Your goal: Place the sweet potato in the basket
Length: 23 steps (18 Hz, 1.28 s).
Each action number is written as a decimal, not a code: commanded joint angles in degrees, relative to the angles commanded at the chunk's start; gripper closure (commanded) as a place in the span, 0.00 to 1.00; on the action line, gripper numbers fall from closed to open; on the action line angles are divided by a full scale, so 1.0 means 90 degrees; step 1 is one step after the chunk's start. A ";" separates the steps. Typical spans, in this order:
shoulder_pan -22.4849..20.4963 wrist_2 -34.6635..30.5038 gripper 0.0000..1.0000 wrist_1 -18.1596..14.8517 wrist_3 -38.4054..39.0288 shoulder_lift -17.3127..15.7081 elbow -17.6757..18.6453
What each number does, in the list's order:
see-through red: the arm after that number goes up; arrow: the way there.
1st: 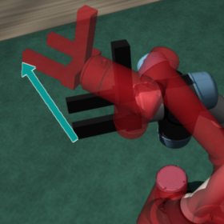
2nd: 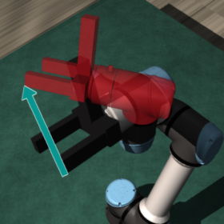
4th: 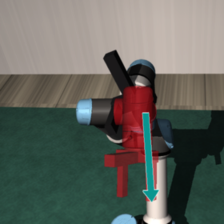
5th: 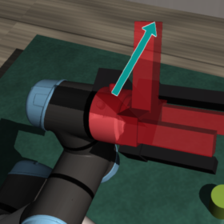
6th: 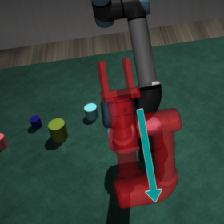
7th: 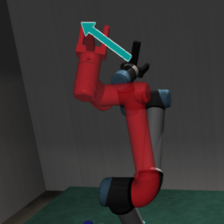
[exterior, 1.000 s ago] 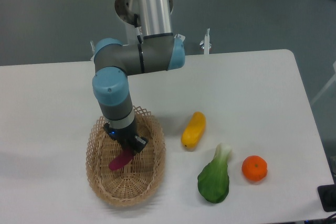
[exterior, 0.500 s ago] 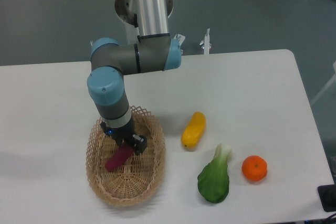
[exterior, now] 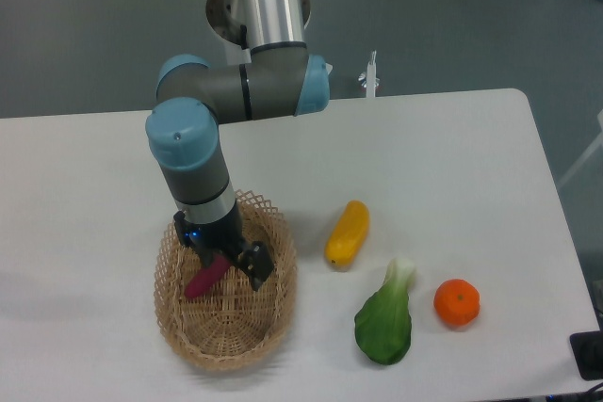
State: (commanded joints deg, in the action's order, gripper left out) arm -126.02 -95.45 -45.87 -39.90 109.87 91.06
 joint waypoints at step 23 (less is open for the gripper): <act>-0.2394 0.1093 0.00 -0.2628 -0.4132 -0.1105 -0.0411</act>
State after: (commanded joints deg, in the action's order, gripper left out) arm -147.57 -85.61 -69.52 -77.08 99.93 87.36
